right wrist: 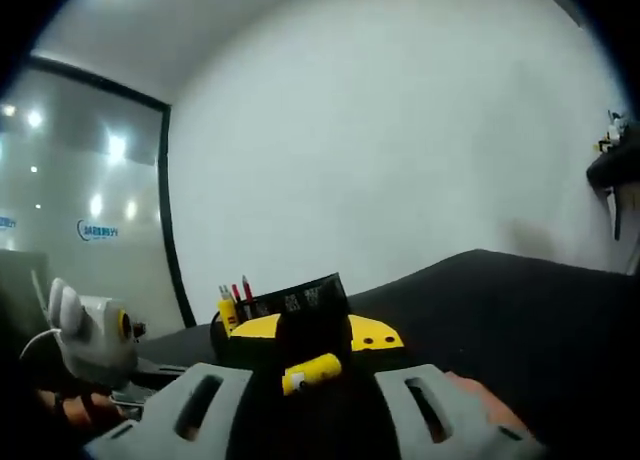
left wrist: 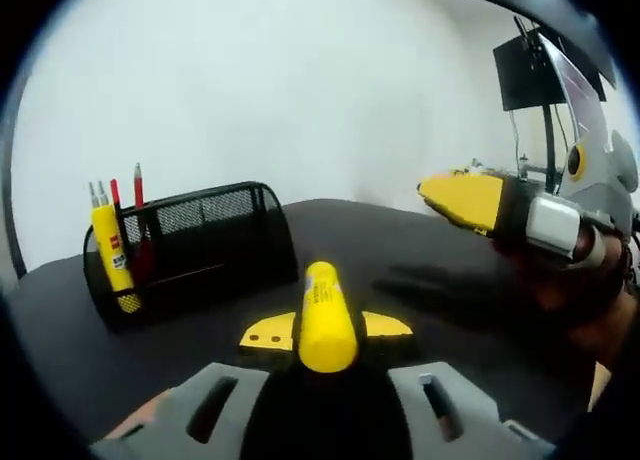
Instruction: Pick up pens and glue sticks and place them into the holder.
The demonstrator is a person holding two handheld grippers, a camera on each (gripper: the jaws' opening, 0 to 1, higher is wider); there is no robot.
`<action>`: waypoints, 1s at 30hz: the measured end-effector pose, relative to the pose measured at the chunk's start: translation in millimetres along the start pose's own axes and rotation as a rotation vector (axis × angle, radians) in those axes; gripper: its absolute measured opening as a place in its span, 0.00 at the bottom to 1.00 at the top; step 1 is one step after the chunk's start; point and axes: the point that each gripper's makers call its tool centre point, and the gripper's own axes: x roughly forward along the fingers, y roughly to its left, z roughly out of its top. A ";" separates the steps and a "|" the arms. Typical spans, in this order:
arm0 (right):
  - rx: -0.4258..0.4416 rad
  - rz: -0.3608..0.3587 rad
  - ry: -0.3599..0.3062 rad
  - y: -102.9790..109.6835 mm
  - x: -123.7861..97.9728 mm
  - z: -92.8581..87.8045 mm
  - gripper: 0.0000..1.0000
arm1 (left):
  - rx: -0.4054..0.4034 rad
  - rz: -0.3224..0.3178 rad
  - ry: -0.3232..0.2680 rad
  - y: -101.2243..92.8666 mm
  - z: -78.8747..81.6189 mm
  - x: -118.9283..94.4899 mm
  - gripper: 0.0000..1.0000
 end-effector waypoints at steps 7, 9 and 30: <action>-0.006 0.009 0.010 3.2 0.2 -2.4 0.21 | 0.019 0.036 -0.049 14.8 18.8 -25.9 0.19; -0.010 0.015 0.015 5.3 0.2 -3.5 0.21 | 0.026 0.046 -0.062 20.2 27.3 -34.8 0.19; -0.112 0.470 0.236 100.0 -15.2 -50.8 0.33 | -0.026 0.063 -0.140 49.0 76.0 -78.7 0.18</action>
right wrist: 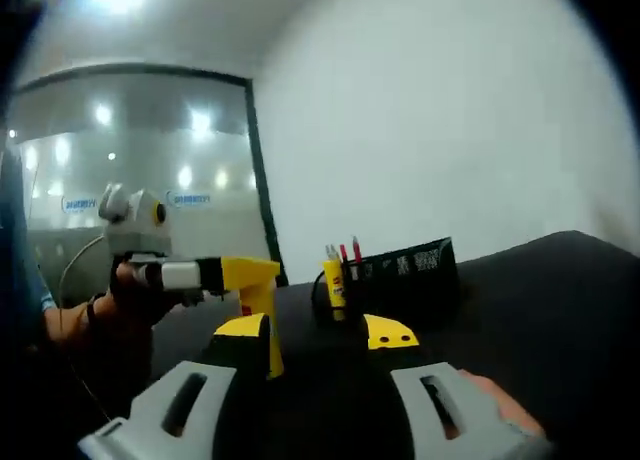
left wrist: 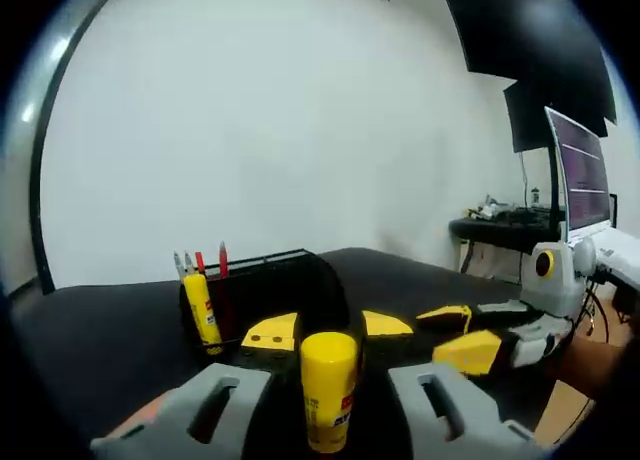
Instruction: Pick up pens and glue sticks and place them into the holder.
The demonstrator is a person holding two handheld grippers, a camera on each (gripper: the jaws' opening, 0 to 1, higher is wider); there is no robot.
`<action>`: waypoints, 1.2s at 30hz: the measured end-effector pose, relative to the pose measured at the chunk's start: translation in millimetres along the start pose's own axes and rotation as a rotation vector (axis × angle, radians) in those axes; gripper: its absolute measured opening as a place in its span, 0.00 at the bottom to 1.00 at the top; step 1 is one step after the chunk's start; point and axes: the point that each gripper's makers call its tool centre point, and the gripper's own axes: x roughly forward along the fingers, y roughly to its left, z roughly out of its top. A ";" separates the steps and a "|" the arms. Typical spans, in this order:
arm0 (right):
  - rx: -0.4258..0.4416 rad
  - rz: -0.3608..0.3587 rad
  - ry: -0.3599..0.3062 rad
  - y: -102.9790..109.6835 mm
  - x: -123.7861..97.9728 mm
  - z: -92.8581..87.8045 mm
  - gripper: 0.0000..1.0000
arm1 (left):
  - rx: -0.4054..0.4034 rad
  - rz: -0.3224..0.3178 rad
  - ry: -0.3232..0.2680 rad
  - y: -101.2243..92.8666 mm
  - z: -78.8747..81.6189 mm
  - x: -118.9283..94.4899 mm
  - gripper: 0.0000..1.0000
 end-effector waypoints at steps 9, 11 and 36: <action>0.003 0.042 0.040 3.8 3.2 -7.7 0.34 | -0.056 -0.074 -0.065 -28.5 33.5 20.5 0.18; -0.003 0.041 0.042 4.6 3.1 -8.4 0.34 | -0.067 -0.095 -0.076 -39.1 38.6 25.6 0.18; -0.077 -0.062 0.079 -13.7 0.2 -13.7 0.17 | -0.060 -0.177 -0.078 -72.7 35.9 34.2 0.21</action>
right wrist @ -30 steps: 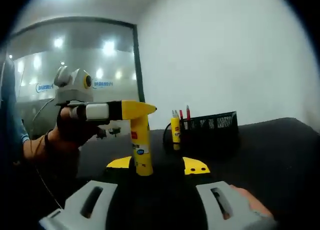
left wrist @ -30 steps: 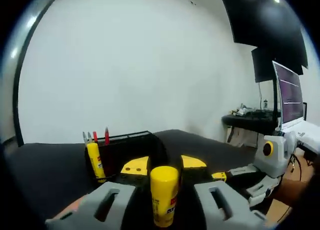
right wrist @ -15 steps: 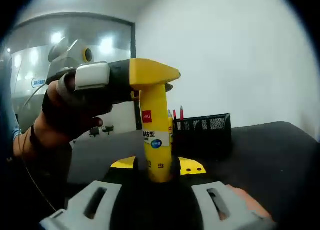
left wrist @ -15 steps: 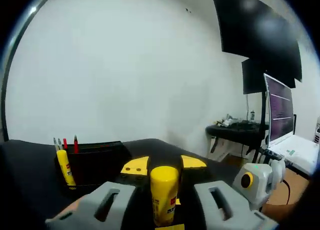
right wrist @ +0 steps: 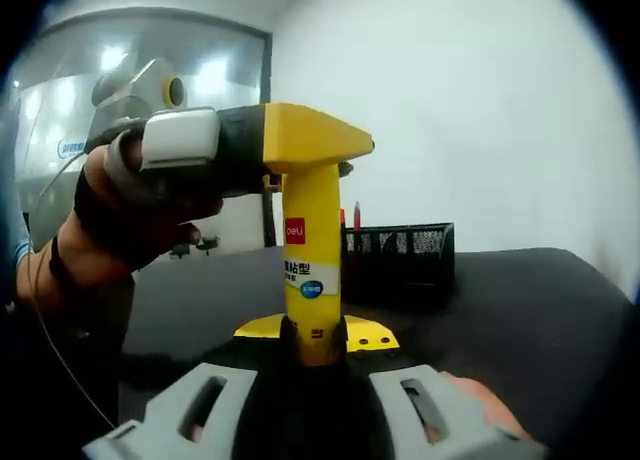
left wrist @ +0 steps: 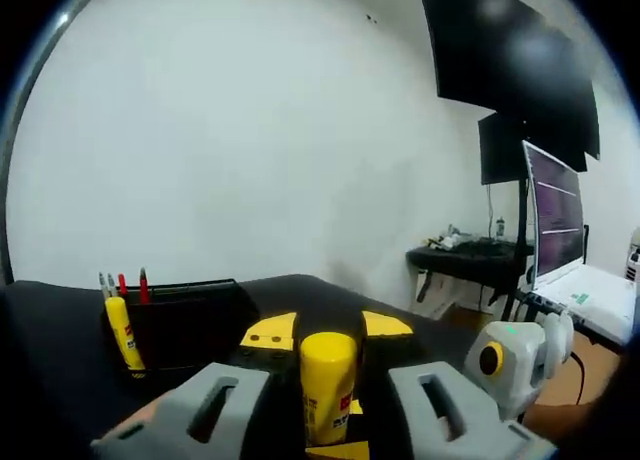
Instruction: Pick up pens and glue sticks and place them into the holder.
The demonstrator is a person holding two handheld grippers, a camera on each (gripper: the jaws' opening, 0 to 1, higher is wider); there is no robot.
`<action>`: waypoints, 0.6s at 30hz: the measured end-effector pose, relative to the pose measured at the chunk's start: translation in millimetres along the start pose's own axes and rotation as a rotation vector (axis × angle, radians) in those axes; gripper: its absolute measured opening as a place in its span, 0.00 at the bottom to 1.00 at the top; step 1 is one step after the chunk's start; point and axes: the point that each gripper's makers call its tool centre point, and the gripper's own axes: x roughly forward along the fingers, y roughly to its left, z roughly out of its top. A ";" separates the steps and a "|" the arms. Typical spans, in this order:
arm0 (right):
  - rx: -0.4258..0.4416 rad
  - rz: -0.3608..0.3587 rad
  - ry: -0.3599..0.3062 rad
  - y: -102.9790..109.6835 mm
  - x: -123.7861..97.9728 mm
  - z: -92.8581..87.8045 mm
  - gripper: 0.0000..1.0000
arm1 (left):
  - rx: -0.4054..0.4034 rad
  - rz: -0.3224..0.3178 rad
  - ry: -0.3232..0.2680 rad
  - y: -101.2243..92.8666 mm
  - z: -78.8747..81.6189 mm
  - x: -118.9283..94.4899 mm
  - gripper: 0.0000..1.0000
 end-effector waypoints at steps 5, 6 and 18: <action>0.008 -0.005 0.015 -0.6 0.5 -2.3 0.17 | 0.010 -0.013 0.027 1.0 -11.7 -0.7 0.31; 0.004 -0.008 0.018 -0.5 0.7 -2.9 0.17 | 0.014 -0.010 0.034 1.7 -15.5 -1.5 0.31; -0.007 -0.018 0.028 -1.6 1.2 -4.7 0.17 | -0.035 0.009 0.092 2.5 -59.6 -15.8 0.31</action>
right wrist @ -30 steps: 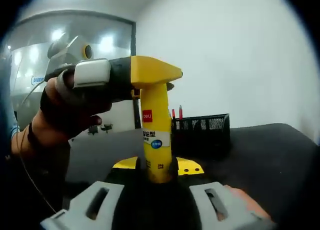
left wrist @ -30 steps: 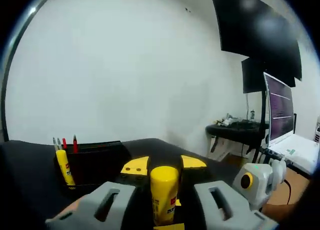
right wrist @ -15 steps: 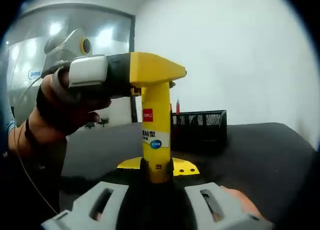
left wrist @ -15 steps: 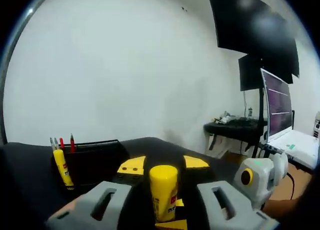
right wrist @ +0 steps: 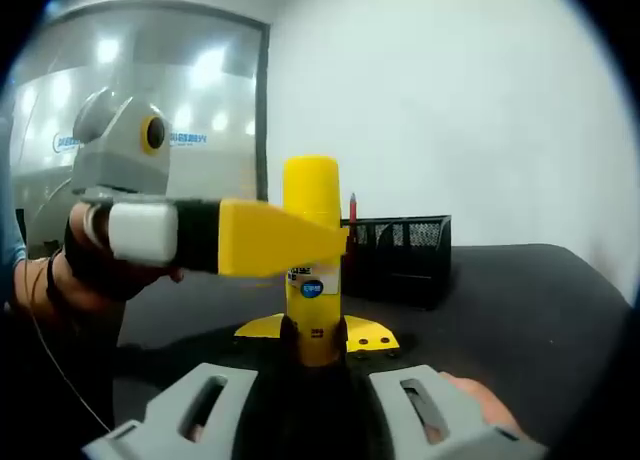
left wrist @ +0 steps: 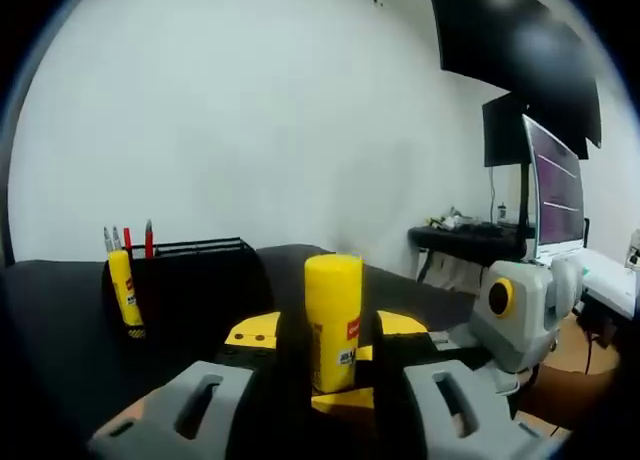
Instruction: Pick up pens and glue sticks and place them into the holder.
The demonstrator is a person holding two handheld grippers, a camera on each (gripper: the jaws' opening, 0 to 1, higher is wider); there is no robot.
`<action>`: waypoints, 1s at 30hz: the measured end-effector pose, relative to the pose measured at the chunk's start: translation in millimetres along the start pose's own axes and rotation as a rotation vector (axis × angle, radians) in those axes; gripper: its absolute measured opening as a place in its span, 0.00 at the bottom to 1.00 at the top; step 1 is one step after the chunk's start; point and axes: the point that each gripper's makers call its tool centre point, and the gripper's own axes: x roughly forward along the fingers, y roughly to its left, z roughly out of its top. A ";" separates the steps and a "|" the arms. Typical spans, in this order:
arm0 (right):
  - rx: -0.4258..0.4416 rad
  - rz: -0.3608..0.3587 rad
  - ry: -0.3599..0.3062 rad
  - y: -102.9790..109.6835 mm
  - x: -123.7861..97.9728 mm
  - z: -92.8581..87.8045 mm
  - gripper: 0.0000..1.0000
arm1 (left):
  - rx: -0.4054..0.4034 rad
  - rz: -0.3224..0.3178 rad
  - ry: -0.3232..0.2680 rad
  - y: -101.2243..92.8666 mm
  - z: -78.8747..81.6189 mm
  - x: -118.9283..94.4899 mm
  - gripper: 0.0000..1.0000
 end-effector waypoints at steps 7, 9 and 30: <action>-0.003 0.001 0.003 0.7 0.5 -0.5 0.17 | -0.008 0.014 -0.001 0.2 -9.0 3.1 0.26; -0.004 0.001 0.002 0.6 0.5 -0.5 0.17 | -0.007 0.014 -0.008 0.1 -8.0 3.6 0.25; 0.028 -0.006 -0.046 -4.8 0.3 8.0 0.19 | 0.050 0.104 -0.044 36.3 12.7 -7.3 0.16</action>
